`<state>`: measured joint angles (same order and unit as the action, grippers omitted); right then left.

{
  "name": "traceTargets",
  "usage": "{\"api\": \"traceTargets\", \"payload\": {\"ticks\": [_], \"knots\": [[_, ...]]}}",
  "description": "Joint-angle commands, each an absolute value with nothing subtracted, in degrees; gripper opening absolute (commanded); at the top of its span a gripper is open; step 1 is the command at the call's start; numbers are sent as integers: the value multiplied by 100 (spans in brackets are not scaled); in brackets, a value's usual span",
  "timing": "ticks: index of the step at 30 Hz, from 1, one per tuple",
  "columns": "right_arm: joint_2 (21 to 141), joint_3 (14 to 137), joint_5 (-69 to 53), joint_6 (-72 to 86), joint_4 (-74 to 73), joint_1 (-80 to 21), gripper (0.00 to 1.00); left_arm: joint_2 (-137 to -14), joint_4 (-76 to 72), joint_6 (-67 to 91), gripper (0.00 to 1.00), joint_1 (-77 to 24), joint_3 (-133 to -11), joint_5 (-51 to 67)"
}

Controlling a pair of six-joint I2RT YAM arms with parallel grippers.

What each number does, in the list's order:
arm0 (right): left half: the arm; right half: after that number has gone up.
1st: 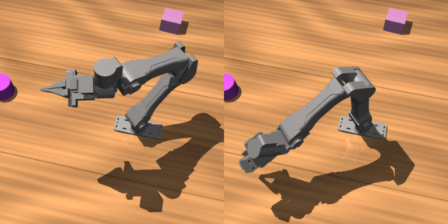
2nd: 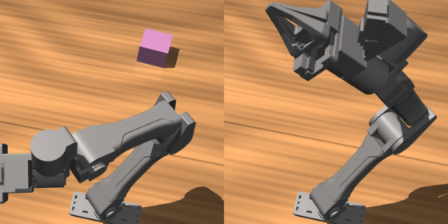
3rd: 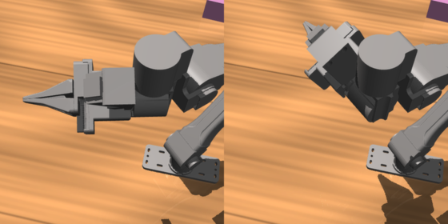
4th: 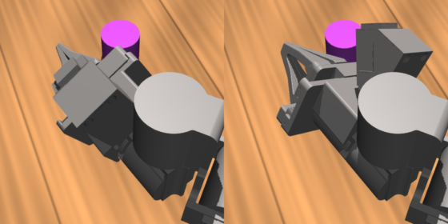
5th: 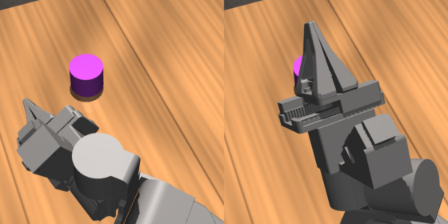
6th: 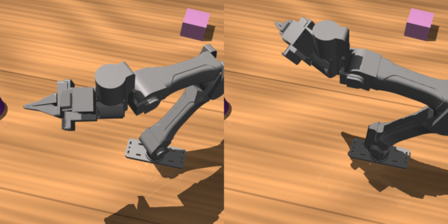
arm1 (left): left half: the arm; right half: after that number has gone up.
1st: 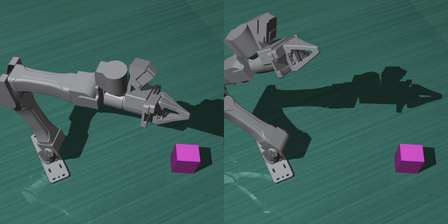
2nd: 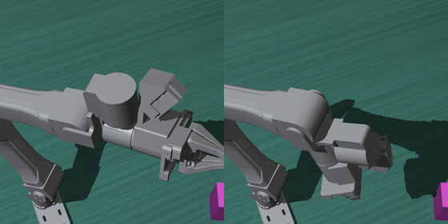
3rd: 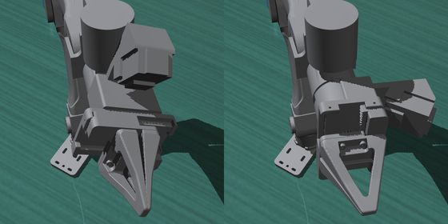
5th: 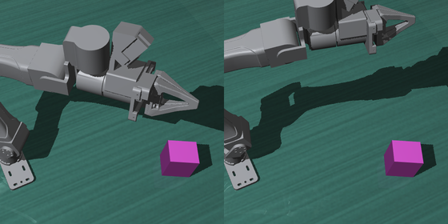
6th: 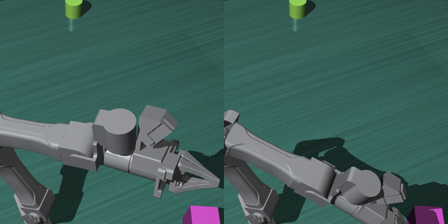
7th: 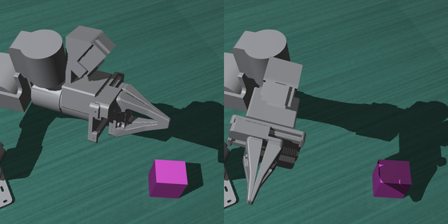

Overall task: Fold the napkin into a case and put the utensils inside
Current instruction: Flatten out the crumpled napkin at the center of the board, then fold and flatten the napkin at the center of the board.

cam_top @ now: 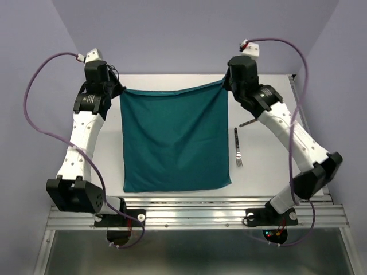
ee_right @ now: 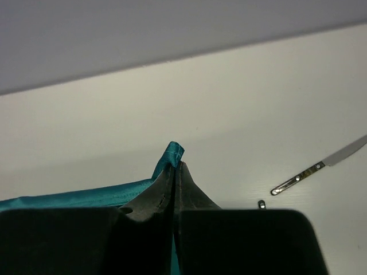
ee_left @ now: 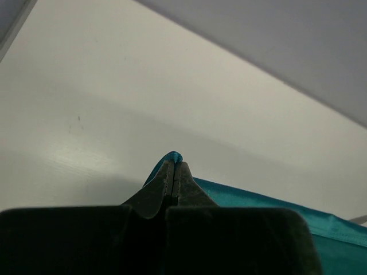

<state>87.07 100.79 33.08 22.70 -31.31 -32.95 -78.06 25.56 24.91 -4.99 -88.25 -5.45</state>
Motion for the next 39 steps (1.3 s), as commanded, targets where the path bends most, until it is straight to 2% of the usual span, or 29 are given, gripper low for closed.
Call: {"api": "traceTargets", "payload": {"ticks": [1,12,19,23,26,34,39], "knots": [[9681,10318,3113,1995,-2875,-2875,1,-8005,1829,2355,0,-115,-8623,-265],[12039,11715,2374,2012,-2751,-2347,1,-9860,1547,2338,0,334,-9157,246],[12743,12787,2005,2039,-2751,-2092,1,-10748,1634,2338,0,387,-10044,483],[12631,12727,1838,2039,-2760,-2092,1,-10881,1766,2312,0,396,-10160,545],[12219,12192,1610,2118,-2716,-2092,1,-10793,1872,2259,0,396,-10038,580],[10322,9031,1125,2382,-2241,-2232,1,-10039,2346,2223,0,396,-9186,439],[9388,7885,958,2715,-2285,-2522,1,-9581,2566,2268,0,396,-8553,229]]}}
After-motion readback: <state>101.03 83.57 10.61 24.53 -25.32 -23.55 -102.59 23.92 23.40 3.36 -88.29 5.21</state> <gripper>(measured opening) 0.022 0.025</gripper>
